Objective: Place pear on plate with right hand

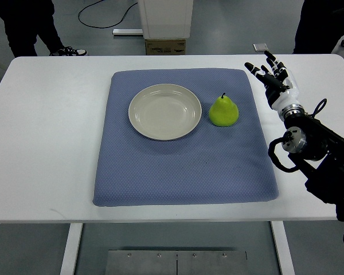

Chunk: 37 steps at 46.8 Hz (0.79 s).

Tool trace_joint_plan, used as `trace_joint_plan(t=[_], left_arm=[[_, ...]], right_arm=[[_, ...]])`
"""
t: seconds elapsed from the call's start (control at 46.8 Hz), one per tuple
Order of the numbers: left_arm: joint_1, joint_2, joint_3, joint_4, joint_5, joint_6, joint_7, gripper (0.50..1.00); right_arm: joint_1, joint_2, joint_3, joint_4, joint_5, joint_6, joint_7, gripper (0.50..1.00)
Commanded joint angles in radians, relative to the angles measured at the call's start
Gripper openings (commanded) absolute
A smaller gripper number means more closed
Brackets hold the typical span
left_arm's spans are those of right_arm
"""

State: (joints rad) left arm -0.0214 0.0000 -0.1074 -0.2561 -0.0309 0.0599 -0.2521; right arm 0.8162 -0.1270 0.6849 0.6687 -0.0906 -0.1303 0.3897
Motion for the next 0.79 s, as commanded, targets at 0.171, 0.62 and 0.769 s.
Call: trace_joint_plan(t=[0.171, 0.62, 0.769], left_arm=[[0.0, 0.0, 0.0, 0.0, 0.0, 0.0, 0.0, 1.0], [0.0, 0.0, 0.0, 0.0, 0.0, 0.0, 0.0, 1.0], [0.0, 0.0, 0.0, 0.0, 0.0, 0.0, -0.001, 1.0]], right_arm=[[0.0, -0.006, -0.001, -0.008, -0.001, -0.002, 0.014, 1.0], [0.035, -0.016, -0.002, -0.009, -0.003, 0.0, 0.02, 1.0], [0.035, -0.014, -0.002, -0.011, -0.003, 0.021, 0.018, 1.0]])
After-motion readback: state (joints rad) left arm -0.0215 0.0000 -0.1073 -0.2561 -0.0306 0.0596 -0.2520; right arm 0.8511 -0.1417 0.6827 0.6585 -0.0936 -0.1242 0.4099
